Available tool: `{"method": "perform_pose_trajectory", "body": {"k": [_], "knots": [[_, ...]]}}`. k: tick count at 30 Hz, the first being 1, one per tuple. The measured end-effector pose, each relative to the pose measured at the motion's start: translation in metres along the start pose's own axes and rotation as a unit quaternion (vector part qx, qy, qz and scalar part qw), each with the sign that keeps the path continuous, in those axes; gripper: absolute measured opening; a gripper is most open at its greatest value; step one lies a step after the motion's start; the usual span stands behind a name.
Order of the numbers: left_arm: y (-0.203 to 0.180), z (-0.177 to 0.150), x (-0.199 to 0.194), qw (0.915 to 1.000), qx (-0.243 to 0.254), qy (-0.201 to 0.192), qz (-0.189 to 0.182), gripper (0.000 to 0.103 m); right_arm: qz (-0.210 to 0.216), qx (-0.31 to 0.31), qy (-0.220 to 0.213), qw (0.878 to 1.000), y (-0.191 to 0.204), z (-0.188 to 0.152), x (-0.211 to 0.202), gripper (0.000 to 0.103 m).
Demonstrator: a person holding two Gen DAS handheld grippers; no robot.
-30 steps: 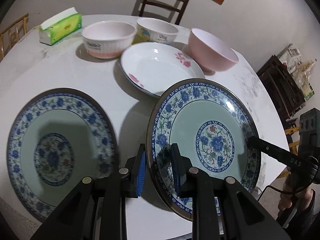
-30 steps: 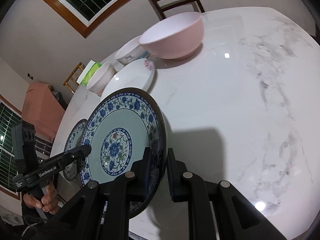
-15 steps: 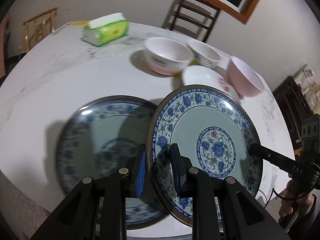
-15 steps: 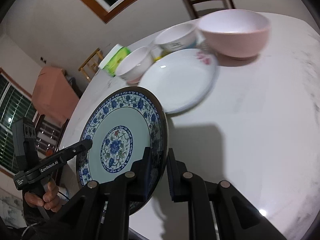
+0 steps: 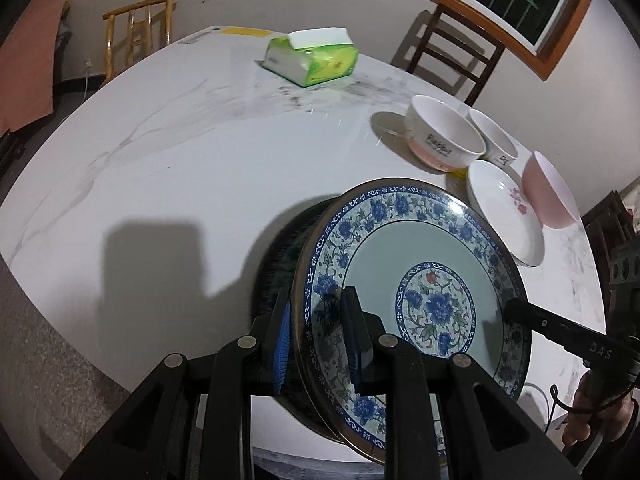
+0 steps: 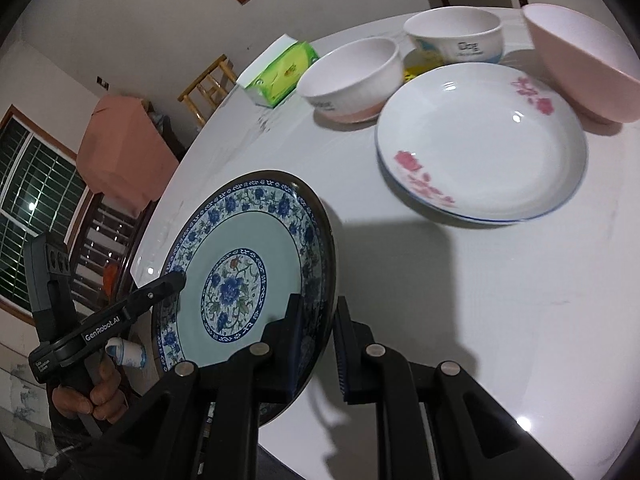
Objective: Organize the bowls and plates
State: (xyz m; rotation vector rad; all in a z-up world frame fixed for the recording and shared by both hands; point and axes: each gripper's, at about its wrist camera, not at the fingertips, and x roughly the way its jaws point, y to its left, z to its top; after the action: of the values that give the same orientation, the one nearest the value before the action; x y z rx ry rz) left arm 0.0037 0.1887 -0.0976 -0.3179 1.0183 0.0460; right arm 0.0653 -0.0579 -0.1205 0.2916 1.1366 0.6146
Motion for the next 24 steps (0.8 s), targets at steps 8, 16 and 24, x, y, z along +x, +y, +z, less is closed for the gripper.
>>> {"method": "perform_pose_trajectory", "body": {"k": [8,16,24], "knots": [[0.011,0.002,0.007,0.9999,-0.010,0.005,0.005,0.021,-0.009,-0.004,0.009,1.000,0.007,0.004,0.014,0.016],[0.014,0.003,0.015,0.9998,-0.015,0.010,0.011,0.023,-0.027,-0.024,0.007,0.999,0.016,0.004,0.014,0.017],[0.013,0.004,0.017,0.9993,-0.003,0.002,0.036,0.023,-0.051,-0.052,0.012,0.997,0.028,0.003,0.017,0.018]]}}
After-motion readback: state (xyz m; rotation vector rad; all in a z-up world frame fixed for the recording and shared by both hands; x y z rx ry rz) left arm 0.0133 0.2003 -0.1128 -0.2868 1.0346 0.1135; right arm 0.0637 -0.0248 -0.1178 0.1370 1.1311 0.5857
